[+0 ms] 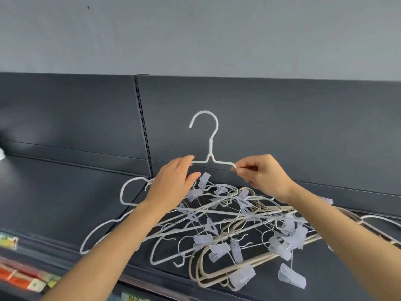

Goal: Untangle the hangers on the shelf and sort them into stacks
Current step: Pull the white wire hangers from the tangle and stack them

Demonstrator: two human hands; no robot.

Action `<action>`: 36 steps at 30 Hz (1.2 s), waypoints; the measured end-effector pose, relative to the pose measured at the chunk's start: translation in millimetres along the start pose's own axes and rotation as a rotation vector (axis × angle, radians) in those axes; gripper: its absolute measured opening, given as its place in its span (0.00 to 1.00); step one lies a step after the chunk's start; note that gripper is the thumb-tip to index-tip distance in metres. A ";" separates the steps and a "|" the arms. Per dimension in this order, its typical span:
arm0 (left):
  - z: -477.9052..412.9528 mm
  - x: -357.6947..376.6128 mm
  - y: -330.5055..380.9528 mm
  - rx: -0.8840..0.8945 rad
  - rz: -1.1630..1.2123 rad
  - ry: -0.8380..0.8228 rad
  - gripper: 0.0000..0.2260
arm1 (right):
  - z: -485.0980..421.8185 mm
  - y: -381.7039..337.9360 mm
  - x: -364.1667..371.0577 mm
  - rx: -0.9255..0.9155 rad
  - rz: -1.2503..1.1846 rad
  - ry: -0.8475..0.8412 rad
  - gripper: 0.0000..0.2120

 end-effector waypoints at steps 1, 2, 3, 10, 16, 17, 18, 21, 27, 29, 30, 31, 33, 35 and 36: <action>-0.4 0.5 1.9 -0.024 0.029 -0.007 0.17 | 0.4 1.6 2.7 0.012 -0.017 -0.004 0.06; -0.8 0.1 4.1 -0.027 0.031 -0.003 0.14 | 1.3 3.4 4.4 0.023 -0.029 -0.009 0.07; -1.3 -1.1 6.5 -0.008 0.005 0.009 0.13 | 2.8 5.3 5.0 0.031 -0.032 -0.020 0.07; 1.5 2.4 -6.4 0.007 -0.003 -0.024 0.11 | -9.9 61.0 -18.0 0.214 0.221 -0.098 0.09; 11.1 7.6 -29.8 -0.077 0.117 -0.064 0.11 | -16.5 101.1 -2.0 0.419 0.248 -0.410 0.11; 14.2 6.8 -36.9 -0.083 0.119 -0.073 0.12 | -18.1 104.7 -1.5 0.450 0.237 -0.426 0.11; 18.1 5.9 -45.6 -0.096 0.123 -0.080 0.12 | -19.3 108.9 -1.1 0.471 0.247 -0.432 0.12; 28.5 2.1 -70.3 -0.133 0.172 -0.073 0.14 | -23.7 118.2 6.9 0.356 0.470 -0.445 0.12; 41.7 3.6 -99.5 -0.223 0.247 -0.143 0.09 | -28.0 113.0 50.1 0.055 0.748 -0.550 0.14; 46.1 2.6 -103.4 -0.230 0.265 -0.168 0.12 | -27.9 117.5 55.4 0.016 0.818 -0.568 0.15; 47.5 1.4 -103.5 -0.231 0.278 -0.170 0.14 | -28.4 119.8 56.0 0.006 0.821 -0.560 0.13; 48.0 0.5 -102.4 -0.229 0.291 -0.169 0.16 | -29.1 120.6 54.9 0.008 0.787 -0.535 0.10; 47.5 0.0 -100.0 -0.227 0.315 -0.160 0.14 | -30.9 117.4 49.1 0.040 0.676 -0.464 0.07; 45.9 1.4 -98.6 -0.233 0.325 -0.159 0.10 | -33.5 111.3 42.6 0.039 0.625 -0.405 0.07; 45.1 2.2 -98.3 -0.237 0.324 -0.161 0.09 | -34.9 108.2 39.3 0.033 0.612 -0.381 0.07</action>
Point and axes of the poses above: each hand's wrist, its own z-axis away from the middle knuckle, its own x-axis out of the palm, y = z × x, the point moved 7 cm from there along -z, towards the middle knuckle, and after that the axes turned 8 degrees about y, right-handed, at the moved point
